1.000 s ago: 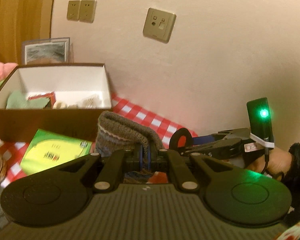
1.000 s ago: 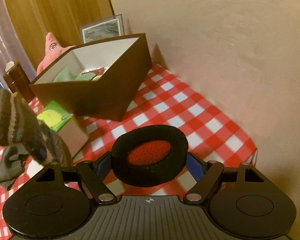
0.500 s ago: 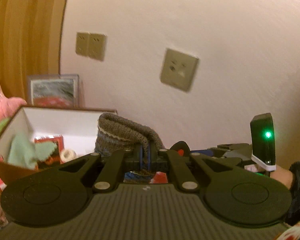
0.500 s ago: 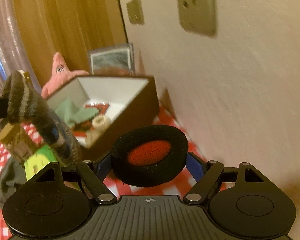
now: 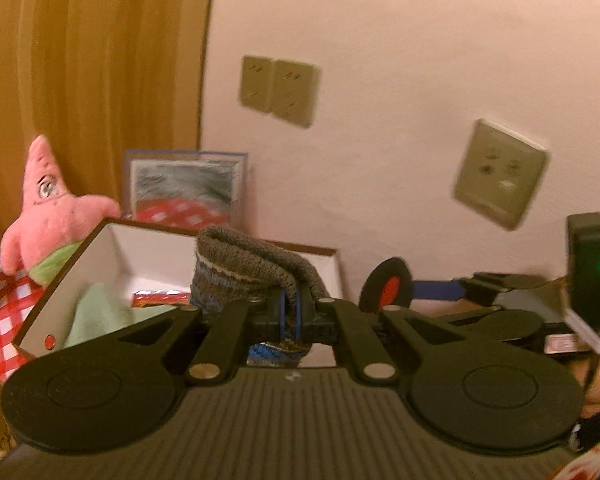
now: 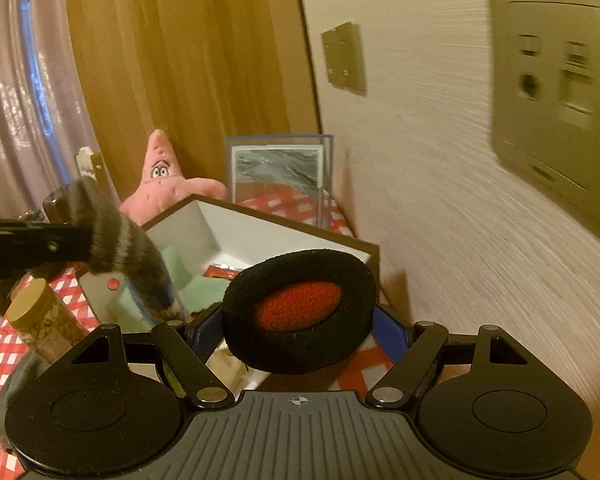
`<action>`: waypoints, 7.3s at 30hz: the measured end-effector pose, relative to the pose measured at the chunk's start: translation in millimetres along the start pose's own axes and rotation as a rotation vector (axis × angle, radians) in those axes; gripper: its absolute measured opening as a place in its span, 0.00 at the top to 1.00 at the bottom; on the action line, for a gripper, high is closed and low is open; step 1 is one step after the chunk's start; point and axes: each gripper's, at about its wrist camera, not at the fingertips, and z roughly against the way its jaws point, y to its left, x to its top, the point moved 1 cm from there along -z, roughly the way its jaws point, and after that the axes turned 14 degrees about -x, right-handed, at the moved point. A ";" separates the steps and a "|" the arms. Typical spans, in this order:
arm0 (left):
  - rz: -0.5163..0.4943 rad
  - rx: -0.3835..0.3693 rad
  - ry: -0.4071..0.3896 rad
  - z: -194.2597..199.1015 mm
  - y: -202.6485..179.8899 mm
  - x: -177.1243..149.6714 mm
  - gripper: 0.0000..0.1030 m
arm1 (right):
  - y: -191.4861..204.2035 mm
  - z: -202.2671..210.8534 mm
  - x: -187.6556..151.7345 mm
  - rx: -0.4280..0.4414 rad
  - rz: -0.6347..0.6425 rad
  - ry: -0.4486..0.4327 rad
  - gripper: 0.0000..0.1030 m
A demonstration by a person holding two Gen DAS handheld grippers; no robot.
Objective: Organize soft objects
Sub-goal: 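Carry the striped sock and black sponge with both tools toward the brown box, then open both tools to drop the sock and sponge into the box, then withdraw both open tools from the box back to the grey towel and white cloth, then grasp the white cloth with the right tool while the left tool grasps the grey towel, then lift the grey towel with the left tool while the right tool holds the white cloth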
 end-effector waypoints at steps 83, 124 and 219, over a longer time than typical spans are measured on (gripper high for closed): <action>0.153 0.038 0.155 109.4 12.4 -91.6 0.51 | 54.6 101.8 -81.0 0.039 -0.077 0.124 0.10; 0.325 0.233 0.280 233.8 136.2 -219.6 0.51 | 287.9 39.0 -177.0 0.103 0.164 0.282 0.26; 0.260 0.208 0.325 283.7 157.7 -265.8 0.44 | 300.0 33.0 -194.6 0.046 0.116 0.341 0.93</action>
